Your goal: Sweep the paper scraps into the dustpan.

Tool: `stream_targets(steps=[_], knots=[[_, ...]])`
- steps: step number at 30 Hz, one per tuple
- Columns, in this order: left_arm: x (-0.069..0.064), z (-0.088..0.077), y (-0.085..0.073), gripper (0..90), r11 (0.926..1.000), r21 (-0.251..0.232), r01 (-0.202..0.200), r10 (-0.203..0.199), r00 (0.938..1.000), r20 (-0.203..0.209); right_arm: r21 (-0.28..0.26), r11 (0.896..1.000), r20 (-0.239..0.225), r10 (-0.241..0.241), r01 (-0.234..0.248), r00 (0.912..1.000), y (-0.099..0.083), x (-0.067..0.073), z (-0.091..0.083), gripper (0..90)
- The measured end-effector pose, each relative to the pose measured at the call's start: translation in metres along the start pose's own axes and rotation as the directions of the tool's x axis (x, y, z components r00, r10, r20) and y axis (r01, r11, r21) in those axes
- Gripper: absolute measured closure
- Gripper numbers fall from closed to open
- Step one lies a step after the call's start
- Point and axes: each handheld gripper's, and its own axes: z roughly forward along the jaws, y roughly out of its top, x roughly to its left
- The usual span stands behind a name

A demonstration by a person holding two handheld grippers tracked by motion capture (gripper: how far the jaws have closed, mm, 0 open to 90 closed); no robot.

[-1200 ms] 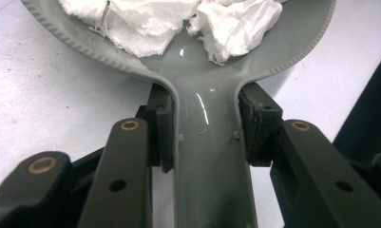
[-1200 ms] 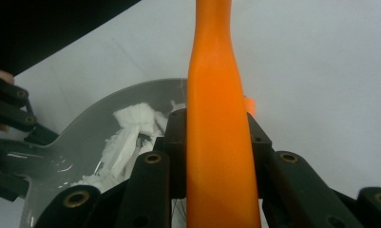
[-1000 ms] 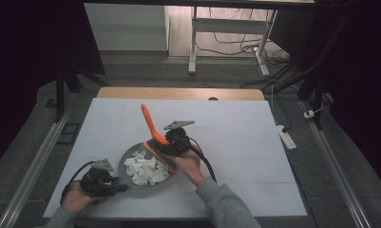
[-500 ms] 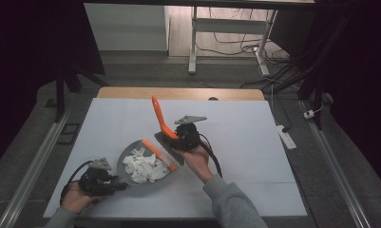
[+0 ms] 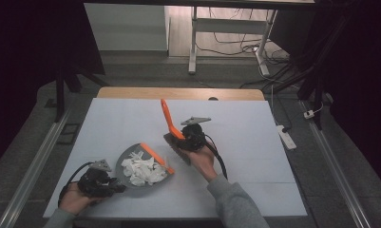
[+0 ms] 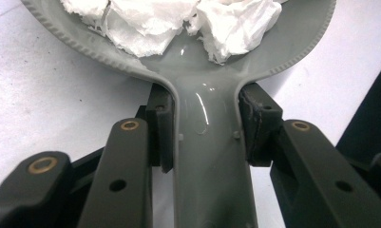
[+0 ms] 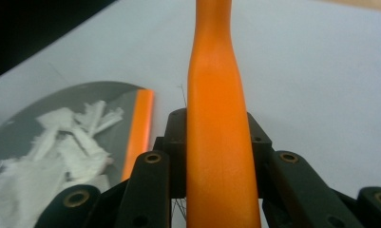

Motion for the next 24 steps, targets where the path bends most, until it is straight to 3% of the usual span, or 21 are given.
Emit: stream_targets(steps=[2,6,11,15,19,24], knots=[[0.0,0.001,0.001,62.0,1.0,0.004,-0.005,0.005,1.0,0.001,0.023,1.0,0.014,0.008,-0.008,0.9999,-0.003,-0.002,0.008,70.7],[-0.001,0.003,0.002,62.0,0.9999,0.015,-0.006,0.006,1.0,-0.005,0.071,0.997,-0.007,0.009,-0.008,0.9999,-0.008,0.006,0.027,70.8],[-0.002,0.005,0.003,62.0,0.9996,0.022,-0.015,0.016,0.9997,-0.02,0.084,0.996,-0.099,0.031,-0.023,0.9946,-0.009,0.035,0.04,70.8],[-0.002,0.005,0.002,62.0,0.9999,0.012,-0.01,0.01,0.9998,-0.018,0.064,0.998,-0.17,-0.008,0.02,0.9854,-0.002,0.062,0.037,70.8],[-0.002,0.002,0.0,62.0,0.9995,-0.024,-0.02,0.019,0.9997,-0.016,0.006,0.997,-0.153,-0.08,0.082,0.985,0.008,0.073,0.026,70.7],[-0.003,-0.001,0.0,62.0,0.9975,-0.064,-0.03,0.029,0.9995,-0.013,-0.023,0.996,-0.092,-0.09,0.088,0.9918,0.015,0.058,0.013,70.8]])
